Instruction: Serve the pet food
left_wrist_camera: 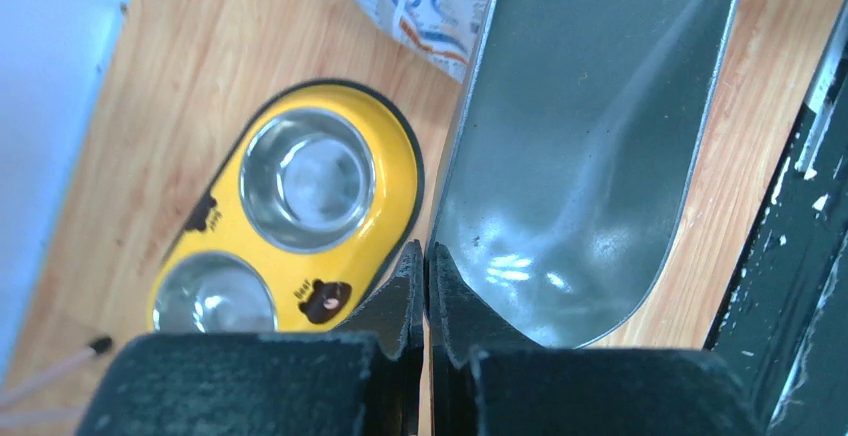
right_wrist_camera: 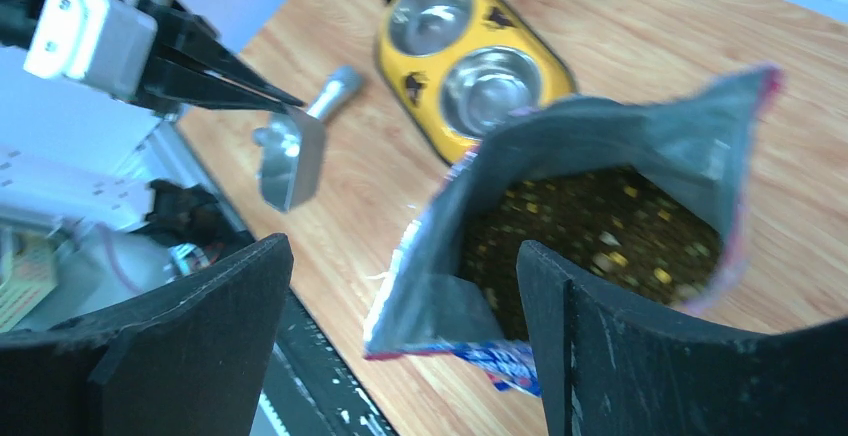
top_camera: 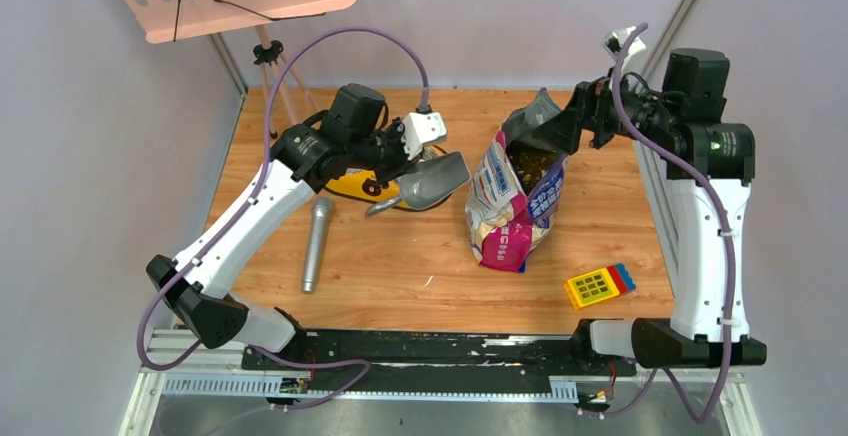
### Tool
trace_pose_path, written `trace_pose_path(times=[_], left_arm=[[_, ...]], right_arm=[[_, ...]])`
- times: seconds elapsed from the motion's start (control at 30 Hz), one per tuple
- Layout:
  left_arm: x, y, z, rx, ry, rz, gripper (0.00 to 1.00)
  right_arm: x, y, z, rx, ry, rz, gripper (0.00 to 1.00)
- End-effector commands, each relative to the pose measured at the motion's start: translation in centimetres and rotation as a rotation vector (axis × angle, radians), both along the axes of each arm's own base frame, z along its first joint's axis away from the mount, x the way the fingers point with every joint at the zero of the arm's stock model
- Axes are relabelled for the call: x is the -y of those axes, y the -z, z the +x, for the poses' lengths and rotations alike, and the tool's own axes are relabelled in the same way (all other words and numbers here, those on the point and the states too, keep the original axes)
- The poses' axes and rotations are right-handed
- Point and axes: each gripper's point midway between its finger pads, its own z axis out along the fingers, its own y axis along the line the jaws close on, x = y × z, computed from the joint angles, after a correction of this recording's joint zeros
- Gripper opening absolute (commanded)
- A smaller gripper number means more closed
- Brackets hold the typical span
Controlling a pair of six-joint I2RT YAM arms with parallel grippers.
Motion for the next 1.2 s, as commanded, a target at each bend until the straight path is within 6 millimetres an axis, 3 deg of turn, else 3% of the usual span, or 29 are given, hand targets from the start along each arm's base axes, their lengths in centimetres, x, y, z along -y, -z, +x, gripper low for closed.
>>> trace_pose_path(times=[0.0,0.2,0.33,0.53,0.8,1.17], left_arm=[[1.0,-3.8,-1.1,0.159,0.135,0.006,0.0],[2.4,-6.1,-1.4,0.23,0.169,0.024,0.0],[2.4,-6.1,-0.2,0.238,0.097,0.037,0.0],[2.8,-7.2,0.3,0.242,0.045,-0.005,0.0],[3.4,-8.3,0.0,0.253,0.052,-0.032,0.0],[3.6,-9.1,-1.0,0.268,0.099,-0.062,0.0]], right_arm=[[-4.8,-2.8,-2.8,0.021,-0.253,0.119,0.84],[-8.0,-0.6,-3.5,-0.038,-0.324,0.089,0.81],[-8.6,1.1,-2.4,-0.043,-0.22,0.034,0.73],[-10.3,2.5,-3.1,-0.108,-0.263,0.042,0.65],[-12.3,3.7,-2.6,-0.154,-0.285,0.051,0.55],[-12.9,5.3,-0.6,-0.21,-0.232,0.045,0.25]])
